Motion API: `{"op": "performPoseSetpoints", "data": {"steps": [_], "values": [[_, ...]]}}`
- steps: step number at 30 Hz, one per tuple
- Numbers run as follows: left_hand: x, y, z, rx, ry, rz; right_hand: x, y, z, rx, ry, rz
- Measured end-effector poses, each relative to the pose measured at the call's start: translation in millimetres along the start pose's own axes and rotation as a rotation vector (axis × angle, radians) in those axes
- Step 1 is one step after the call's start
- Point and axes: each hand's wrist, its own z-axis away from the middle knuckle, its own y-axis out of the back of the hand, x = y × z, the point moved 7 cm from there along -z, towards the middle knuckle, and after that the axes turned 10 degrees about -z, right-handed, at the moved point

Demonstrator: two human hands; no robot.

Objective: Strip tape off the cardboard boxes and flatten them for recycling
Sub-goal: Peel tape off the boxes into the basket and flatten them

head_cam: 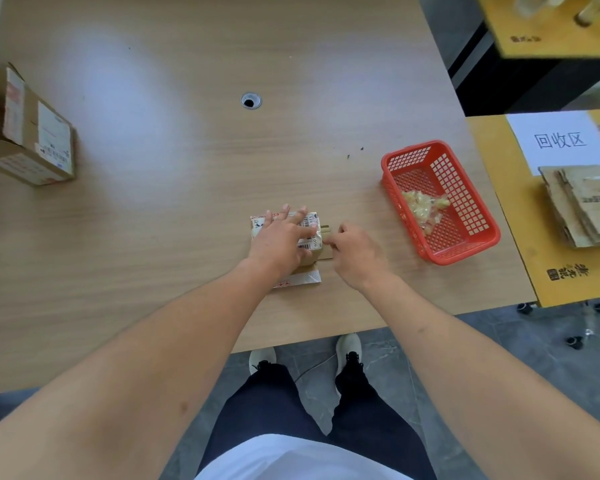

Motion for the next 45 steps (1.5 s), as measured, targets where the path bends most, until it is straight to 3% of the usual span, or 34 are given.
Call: {"op": "performPoseSetpoints", "data": {"steps": [3, 8, 12, 18, 20, 24, 27, 31, 38, 41, 45], "values": [[1, -1, 0, 0.011, 0.003, 0.018, 7, 5, 5, 0.204, 0.033, -0.181], [5, -2, -2, 0.020, 0.082, 0.082, 24, 1, 1, 0.321, -0.107, -0.556], [7, -1, 2, 0.053, 0.129, 0.135, 21, 3, -1, 0.221, -0.167, -0.620], [7, -2, 3, 0.123, 0.184, 0.209, 35, -3, -9, 0.037, -0.294, -0.913], [7, -3, 3, 0.120, 0.183, 0.222, 37, -2, -15, -0.011, -0.285, -0.862], [5, -2, 4, 0.124, 0.192, 0.231, 22, 8, -25, -0.096, -0.025, -0.397], [5, -1, 3, 0.117, 0.196, 0.246, 21, 14, -29, -0.080, 0.017, -0.295], [4, 0, 1, 0.097, 0.181, 0.238, 28, 14, -29, -0.045, -0.047, -0.370], [6, 1, 3, 0.105, 0.162, 0.234, 41, 8, -26, 0.116, -0.343, -0.811], [5, -1, 3, 0.114, 0.160, 0.229, 35, 12, -26, 0.202, -0.302, -0.778], [4, -2, 1, 0.122, 0.167, 0.238, 19, 22, -20, 0.242, -0.059, -0.511]]}}
